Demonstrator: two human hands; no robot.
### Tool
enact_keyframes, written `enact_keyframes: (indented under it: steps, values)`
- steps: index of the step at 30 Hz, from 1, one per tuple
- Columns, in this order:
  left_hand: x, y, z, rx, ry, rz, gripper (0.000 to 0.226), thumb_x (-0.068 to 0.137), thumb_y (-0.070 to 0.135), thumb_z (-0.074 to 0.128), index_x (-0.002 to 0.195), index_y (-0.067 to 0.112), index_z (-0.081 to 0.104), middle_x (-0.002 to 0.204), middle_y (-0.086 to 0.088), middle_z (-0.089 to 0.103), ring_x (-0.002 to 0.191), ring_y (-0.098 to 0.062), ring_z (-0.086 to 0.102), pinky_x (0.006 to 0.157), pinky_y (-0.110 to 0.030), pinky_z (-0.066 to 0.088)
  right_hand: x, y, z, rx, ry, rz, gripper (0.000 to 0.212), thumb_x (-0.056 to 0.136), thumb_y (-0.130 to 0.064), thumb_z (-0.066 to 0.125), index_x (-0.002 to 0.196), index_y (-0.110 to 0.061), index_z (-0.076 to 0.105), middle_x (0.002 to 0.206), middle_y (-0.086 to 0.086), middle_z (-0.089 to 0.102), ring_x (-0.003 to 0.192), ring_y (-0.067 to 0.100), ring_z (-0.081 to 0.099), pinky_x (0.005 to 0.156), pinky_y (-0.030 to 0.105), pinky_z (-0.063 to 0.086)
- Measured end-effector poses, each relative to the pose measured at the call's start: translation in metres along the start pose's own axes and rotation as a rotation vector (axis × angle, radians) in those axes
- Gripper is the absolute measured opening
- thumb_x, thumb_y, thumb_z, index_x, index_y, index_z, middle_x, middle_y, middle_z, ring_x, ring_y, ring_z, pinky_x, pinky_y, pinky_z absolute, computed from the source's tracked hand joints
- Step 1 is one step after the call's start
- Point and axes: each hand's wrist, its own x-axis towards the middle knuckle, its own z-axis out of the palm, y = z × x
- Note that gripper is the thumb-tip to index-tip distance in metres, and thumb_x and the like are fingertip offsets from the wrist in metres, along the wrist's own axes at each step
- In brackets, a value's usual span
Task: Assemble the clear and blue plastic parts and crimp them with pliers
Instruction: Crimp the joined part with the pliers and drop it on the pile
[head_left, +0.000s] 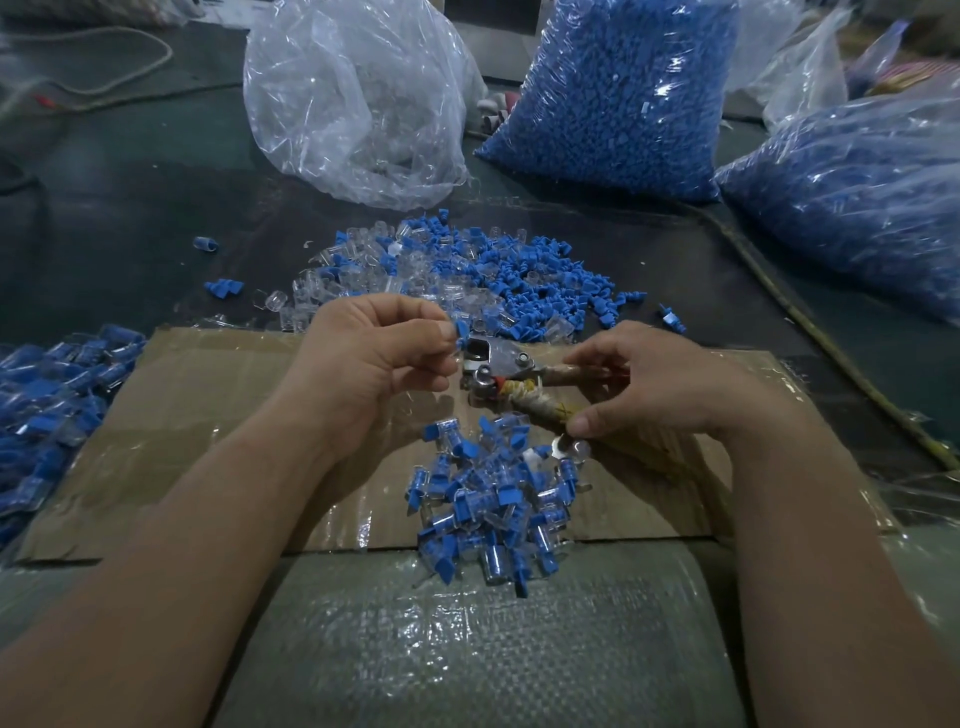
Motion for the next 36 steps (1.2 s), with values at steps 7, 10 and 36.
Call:
enact_keyframes:
  steps: [7,10,36]
  values:
    - [0.003,-0.003,-0.003,-0.017,0.002,-0.008,0.015,0.058,0.008,0.065,0.072,0.004,0.061,0.057,-0.005,0.062,0.051,-0.013,0.061,0.047,-0.018,0.051,0.001,-0.002,0.002,-0.07,-0.002,-0.011,0.076,0.053,-0.051,0.079,0.122,-0.032,0.054,0.099,-0.019,0.041,0.09,0.001,0.043,0.071,0.021,0.036]
    - [0.004,-0.003,-0.004,-0.01,0.004,-0.011,0.015,0.059,0.008,0.066,0.072,0.005,0.061,0.057,-0.004,0.063,0.052,-0.013,0.061,0.048,-0.019,0.051,0.001,-0.006,0.004,-0.11,0.004,-0.007,0.076,0.052,-0.052,0.08,0.121,-0.034,0.054,0.099,-0.017,0.041,0.089,0.002,0.041,0.071,0.022,0.036]
    - [0.006,-0.006,-0.001,-0.018,0.058,0.125,0.012,0.085,-0.002,0.052,0.079,0.008,0.055,0.063,0.002,0.064,0.062,-0.008,0.064,0.051,-0.016,0.051,0.005,-0.02,0.017,0.008,0.514,-0.048,0.029,0.075,-0.011,0.06,0.078,-0.028,0.038,0.073,-0.012,0.045,0.064,0.005,0.042,0.052,0.022,0.031]
